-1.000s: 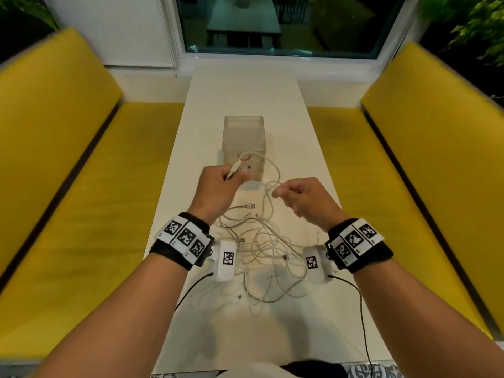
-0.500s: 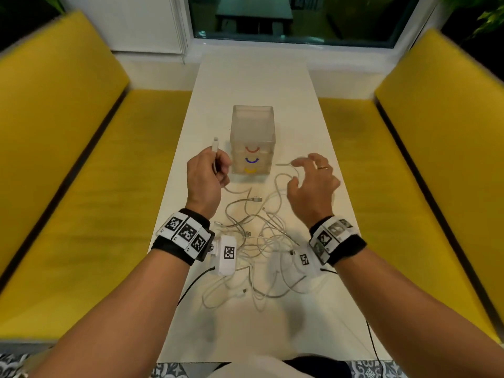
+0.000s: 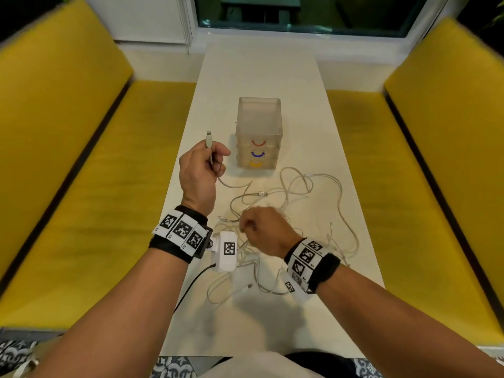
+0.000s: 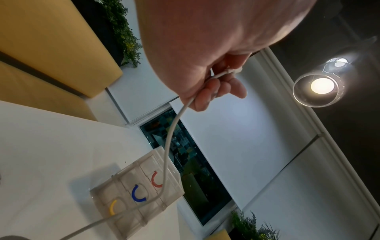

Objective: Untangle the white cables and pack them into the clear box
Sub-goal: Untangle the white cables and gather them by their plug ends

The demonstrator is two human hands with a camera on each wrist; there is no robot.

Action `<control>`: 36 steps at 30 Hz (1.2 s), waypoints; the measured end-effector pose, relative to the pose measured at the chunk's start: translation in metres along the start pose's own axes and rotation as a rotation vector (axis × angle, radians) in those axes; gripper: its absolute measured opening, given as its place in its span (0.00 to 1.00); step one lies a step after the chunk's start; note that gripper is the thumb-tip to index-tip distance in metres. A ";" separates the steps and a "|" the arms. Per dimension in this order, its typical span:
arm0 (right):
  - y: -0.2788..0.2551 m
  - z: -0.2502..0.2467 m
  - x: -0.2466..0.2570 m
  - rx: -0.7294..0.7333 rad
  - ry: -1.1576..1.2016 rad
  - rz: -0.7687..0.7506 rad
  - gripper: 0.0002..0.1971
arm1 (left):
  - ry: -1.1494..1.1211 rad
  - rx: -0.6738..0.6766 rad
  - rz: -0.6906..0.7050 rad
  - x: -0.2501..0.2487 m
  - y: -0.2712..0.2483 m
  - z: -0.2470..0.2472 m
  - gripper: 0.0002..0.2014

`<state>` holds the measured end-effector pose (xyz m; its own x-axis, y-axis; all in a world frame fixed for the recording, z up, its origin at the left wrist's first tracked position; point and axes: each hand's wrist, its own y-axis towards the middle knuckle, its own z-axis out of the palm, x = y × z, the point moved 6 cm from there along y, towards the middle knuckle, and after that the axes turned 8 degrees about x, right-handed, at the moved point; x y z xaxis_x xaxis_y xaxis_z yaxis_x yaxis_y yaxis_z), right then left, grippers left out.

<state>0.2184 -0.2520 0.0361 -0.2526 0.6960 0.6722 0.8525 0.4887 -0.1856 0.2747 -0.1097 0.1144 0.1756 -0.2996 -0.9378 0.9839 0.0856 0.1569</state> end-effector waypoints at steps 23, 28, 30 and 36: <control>-0.021 -0.065 -0.002 0.033 0.437 -0.070 0.16 | 0.220 0.242 -0.134 0.006 -0.010 0.015 0.13; -0.023 -0.093 0.009 -0.052 0.575 -0.111 0.16 | 0.412 0.571 -0.076 0.002 -0.026 0.049 0.15; -0.026 -0.099 0.008 -0.086 0.640 -0.097 0.16 | 0.439 0.617 -0.072 0.003 -0.027 0.052 0.20; -0.034 -0.107 -0.003 -0.117 0.803 -0.036 0.11 | 0.595 0.647 -0.089 0.005 -0.020 0.050 0.12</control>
<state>0.2388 -0.3275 0.1168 0.0865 0.0695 0.9938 0.9037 0.4144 -0.1076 0.2573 -0.1609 0.1217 0.2285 0.2798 -0.9325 0.8504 -0.5236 0.0513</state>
